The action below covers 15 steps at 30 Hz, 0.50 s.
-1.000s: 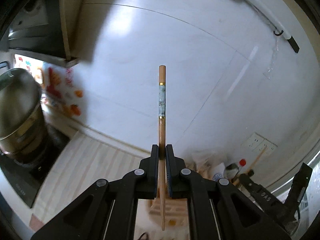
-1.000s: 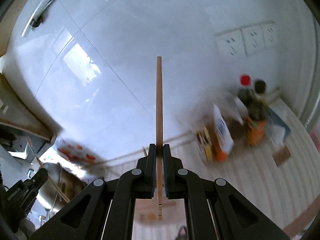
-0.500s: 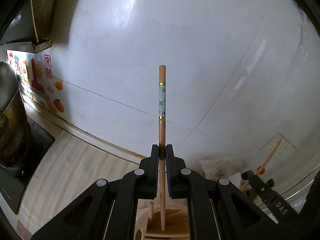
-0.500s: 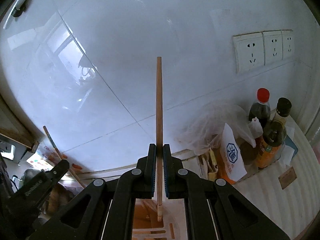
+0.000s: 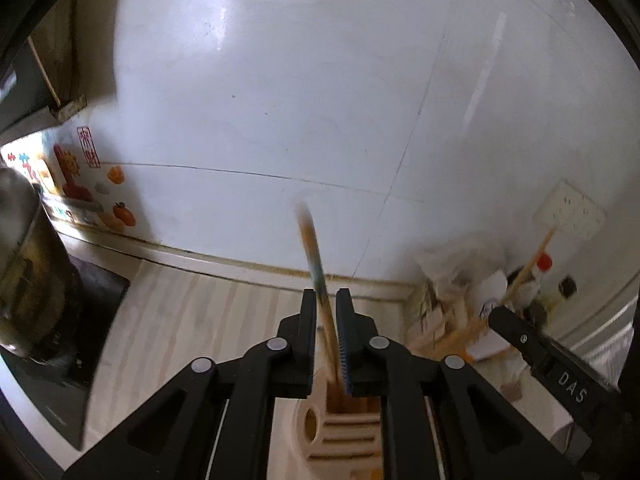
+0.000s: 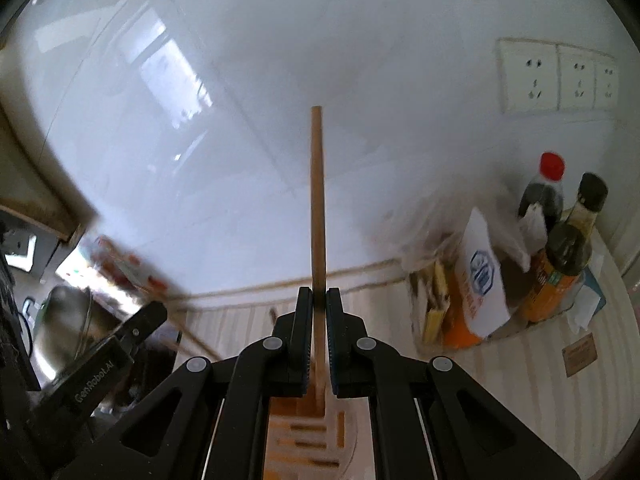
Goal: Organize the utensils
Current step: 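Open both grippers to drop the chopsticks into the pink holder, then lower both tools to the mat and grasp one chopstick each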
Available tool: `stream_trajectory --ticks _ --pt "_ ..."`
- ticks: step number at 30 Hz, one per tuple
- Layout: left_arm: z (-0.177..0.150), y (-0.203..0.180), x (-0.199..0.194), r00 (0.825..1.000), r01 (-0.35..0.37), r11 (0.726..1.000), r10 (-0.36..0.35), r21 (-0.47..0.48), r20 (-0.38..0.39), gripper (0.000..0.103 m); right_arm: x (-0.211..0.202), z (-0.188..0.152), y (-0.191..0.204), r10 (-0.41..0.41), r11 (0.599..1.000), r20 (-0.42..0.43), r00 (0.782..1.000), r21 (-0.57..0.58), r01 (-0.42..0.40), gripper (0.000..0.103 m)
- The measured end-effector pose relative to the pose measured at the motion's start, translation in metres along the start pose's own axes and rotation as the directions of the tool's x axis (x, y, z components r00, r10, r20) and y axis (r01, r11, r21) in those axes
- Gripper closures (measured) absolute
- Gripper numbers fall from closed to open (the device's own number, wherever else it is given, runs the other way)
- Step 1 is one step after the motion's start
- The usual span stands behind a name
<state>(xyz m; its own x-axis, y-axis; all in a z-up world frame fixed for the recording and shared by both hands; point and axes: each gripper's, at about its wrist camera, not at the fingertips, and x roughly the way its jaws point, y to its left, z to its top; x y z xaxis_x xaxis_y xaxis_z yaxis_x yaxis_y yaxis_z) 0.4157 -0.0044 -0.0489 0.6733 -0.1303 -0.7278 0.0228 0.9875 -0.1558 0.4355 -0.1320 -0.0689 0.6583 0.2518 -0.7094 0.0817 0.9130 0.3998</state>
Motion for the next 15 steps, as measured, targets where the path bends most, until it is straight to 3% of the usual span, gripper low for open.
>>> stream_trajectory --ticks 1,2,3,5,7,12,15 --pt "0.0 -0.001 -0.005 1.0 -0.002 1.0 0.002 0.007 -0.001 0.088 -0.002 -0.001 0.0 0.009 1.0 -0.014 1.0 -0.001 -0.009 0.095" --pt "-0.001 0.0 -0.012 1.0 -0.005 1.0 0.005 0.009 0.001 0.075 -0.004 -0.002 0.0 0.014 1.0 -0.019 1.0 0.0 -0.014 0.091" --pt "-0.001 0.001 -0.02 1.0 -0.007 1.0 0.007 0.01 0.009 0.054 -0.008 -0.003 -0.001 0.016 1.0 -0.02 1.0 0.001 -0.016 0.086" --pt "-0.002 0.006 -0.032 0.999 -0.021 1.0 0.021 -0.002 0.026 0.032 -0.02 -0.004 -0.003 0.016 1.0 -0.01 1.0 0.012 -0.015 0.064" --pt "-0.006 0.013 -0.048 0.999 -0.024 0.999 0.025 -0.026 0.045 0.031 -0.032 -0.006 -0.005 0.015 1.0 0.002 1.0 0.022 -0.015 0.059" --pt "-0.024 0.028 -0.068 0.996 -0.058 0.997 0.06 -0.043 0.061 0.0 -0.067 -0.013 -0.007 -0.006 0.999 0.032 0.999 0.032 0.005 0.044" --pt "-0.04 0.032 -0.07 0.992 -0.111 0.993 0.113 -0.03 0.048 0.0 -0.083 -0.019 -0.012 -0.023 0.999 0.055 0.998 0.039 0.021 0.034"
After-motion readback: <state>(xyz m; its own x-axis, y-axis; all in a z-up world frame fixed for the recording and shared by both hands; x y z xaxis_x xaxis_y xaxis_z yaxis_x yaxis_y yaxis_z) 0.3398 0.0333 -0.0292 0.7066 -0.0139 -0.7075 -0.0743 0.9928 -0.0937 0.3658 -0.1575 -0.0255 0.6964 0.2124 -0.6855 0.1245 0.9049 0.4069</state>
